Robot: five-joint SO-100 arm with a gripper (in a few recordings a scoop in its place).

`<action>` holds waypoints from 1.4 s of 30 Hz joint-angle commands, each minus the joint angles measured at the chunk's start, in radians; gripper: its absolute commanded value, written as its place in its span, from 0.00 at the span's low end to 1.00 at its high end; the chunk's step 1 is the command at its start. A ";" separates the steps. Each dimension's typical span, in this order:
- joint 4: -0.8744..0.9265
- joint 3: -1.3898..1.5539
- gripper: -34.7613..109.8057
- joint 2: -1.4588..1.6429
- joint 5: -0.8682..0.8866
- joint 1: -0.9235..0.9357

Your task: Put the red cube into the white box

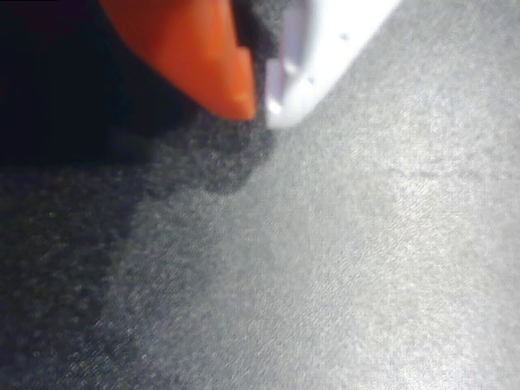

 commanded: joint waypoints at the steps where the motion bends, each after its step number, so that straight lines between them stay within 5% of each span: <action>1: 0.005 -0.003 0.24 0.005 0.005 0.000; 24: 0.052 -0.141 0.24 -0.018 -0.006 -0.023; 42: -0.256 -0.512 0.24 -0.770 -0.021 -0.152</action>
